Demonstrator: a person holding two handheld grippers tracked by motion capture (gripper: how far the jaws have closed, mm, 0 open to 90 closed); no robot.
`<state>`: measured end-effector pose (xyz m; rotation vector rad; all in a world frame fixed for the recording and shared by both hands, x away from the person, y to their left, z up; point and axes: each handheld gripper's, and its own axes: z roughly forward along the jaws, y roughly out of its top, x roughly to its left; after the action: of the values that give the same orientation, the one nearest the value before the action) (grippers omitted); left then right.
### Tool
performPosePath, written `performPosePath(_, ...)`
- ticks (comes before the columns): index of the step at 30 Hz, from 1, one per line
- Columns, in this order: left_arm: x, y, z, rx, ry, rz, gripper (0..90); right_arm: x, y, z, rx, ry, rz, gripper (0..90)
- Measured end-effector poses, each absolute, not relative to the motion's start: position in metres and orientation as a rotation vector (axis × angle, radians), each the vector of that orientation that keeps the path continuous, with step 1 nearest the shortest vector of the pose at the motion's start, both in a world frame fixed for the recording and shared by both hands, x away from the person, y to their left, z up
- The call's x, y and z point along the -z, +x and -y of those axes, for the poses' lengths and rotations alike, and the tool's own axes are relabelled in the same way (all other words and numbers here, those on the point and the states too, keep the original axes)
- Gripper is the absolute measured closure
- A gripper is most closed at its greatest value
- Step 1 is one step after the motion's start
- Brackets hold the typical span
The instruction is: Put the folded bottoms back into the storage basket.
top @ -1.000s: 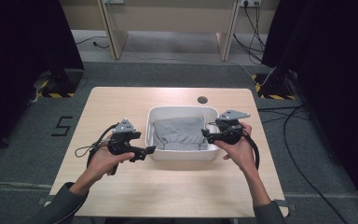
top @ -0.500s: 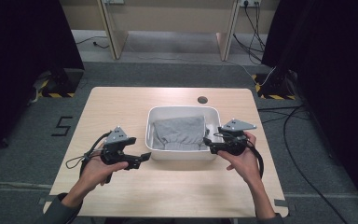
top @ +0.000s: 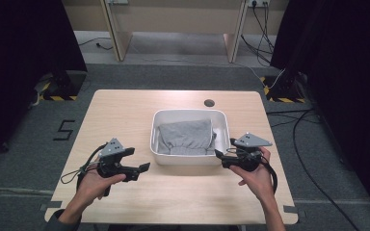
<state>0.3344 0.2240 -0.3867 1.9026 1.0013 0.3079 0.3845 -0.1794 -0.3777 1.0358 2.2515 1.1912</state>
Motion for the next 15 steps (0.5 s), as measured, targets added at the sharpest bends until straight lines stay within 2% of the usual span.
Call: performPosePath(15, 0.398, 0.324, -0.232, -0.362, 1.891, -1.020, 16.3, 0.385, 0.364, 0.191, -1.232, 1.038, -2.176, 28.4)
